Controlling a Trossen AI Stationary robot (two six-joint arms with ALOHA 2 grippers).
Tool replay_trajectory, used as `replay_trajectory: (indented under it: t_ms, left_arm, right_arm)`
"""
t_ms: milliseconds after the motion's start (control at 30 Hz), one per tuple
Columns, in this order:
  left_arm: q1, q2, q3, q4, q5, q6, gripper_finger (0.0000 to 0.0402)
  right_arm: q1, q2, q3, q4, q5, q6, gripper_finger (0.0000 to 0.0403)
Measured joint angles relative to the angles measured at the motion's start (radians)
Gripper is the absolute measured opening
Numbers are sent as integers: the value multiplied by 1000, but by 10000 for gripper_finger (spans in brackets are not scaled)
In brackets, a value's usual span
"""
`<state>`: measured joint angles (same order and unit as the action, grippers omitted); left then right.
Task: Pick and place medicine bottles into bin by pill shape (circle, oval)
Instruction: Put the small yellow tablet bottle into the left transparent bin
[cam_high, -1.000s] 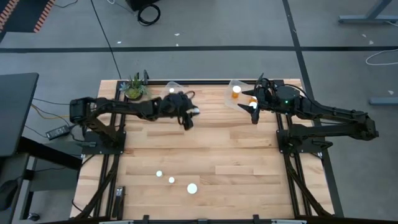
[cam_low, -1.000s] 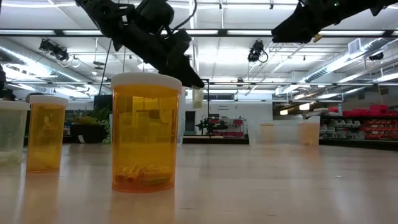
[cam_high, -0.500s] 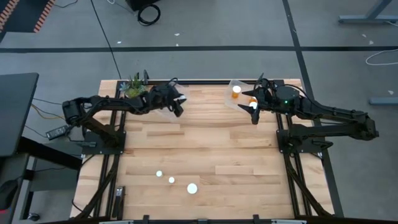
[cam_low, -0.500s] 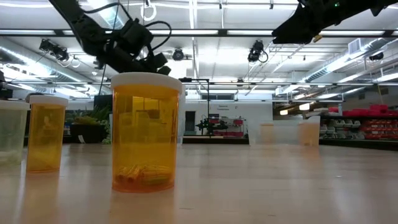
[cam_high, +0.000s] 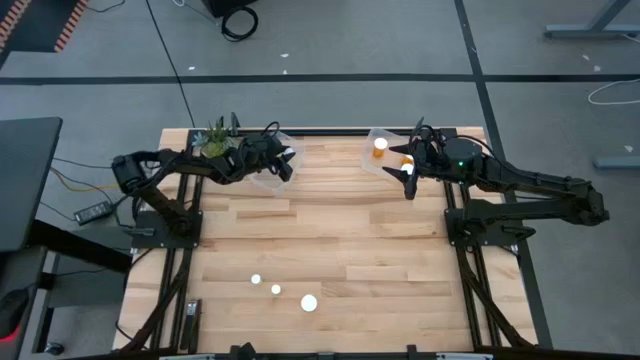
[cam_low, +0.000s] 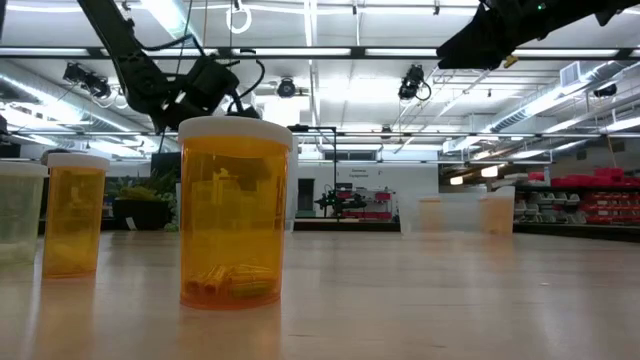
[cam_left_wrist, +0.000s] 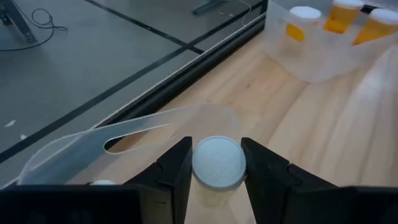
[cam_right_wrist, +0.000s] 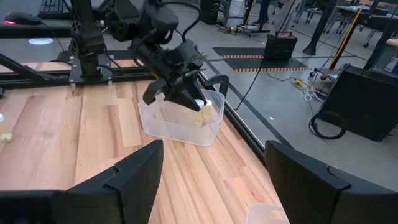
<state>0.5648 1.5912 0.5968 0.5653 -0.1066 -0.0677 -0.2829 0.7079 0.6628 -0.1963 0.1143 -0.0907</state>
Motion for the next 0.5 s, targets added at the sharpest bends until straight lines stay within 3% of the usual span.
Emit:
replay_trajectory:
  t_ms: [500]
  left_arm:
    - [13, 110, 2, 39, -12, 19, 134]
  right_arm:
    - [0, 0, 0, 0, 0, 0, 287]
